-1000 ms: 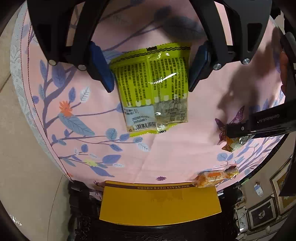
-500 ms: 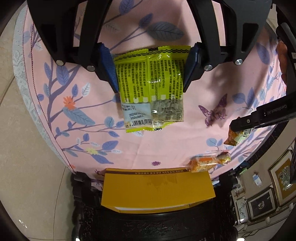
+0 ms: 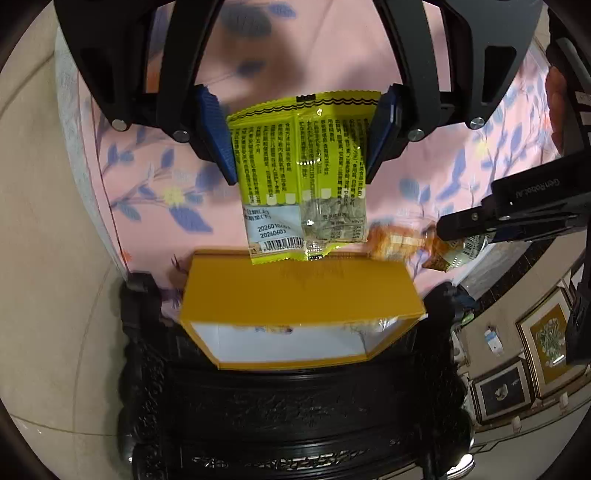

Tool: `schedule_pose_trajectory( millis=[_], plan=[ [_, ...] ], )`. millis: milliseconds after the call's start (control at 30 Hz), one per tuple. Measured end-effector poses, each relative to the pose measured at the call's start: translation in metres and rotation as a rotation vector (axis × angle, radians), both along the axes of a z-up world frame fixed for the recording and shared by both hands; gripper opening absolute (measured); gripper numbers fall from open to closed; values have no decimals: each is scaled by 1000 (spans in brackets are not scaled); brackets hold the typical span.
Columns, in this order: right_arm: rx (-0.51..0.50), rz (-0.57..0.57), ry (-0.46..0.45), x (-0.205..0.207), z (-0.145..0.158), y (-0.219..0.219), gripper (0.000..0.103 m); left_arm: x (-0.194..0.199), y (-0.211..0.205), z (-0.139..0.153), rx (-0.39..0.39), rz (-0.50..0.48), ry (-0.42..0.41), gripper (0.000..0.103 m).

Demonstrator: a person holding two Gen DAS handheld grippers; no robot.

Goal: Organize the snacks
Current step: 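Carry both packs over the yellow box and open both grippers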

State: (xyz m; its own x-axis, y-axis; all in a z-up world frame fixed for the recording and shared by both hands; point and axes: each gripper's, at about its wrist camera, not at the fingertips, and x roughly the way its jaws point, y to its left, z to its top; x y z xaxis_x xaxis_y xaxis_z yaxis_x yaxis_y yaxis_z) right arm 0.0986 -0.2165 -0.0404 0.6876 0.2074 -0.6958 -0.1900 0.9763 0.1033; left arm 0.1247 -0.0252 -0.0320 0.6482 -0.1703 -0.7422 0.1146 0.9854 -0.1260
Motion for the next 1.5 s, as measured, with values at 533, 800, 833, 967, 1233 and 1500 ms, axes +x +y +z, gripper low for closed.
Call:
schedule_pose_trajectory(
  millis=[533, 800, 833, 967, 1233, 1500],
  plan=[
    [45, -64, -18, 175, 56, -3, 67, 168, 9, 55, -17, 117, -11, 44],
    [43, -73, -38, 192, 60, 2, 67, 199, 11, 55, -5, 130, -21, 44],
    [42, -79, -46, 196, 62, 2, 67, 201, 11, 56, -3, 131, -23, 45],
    [27, -139, -98, 201, 73, -4, 79, 214, 16, 58, -8, 136, 13, 88],
    [48, -115, -94, 185, 82, -13, 79, 189, 43, 68, -44, 168, -30, 89],
    [23, 66, -63, 141, 67, 23, 91, 153, 48, 76, 13, 135, -60, 89]
  ],
)
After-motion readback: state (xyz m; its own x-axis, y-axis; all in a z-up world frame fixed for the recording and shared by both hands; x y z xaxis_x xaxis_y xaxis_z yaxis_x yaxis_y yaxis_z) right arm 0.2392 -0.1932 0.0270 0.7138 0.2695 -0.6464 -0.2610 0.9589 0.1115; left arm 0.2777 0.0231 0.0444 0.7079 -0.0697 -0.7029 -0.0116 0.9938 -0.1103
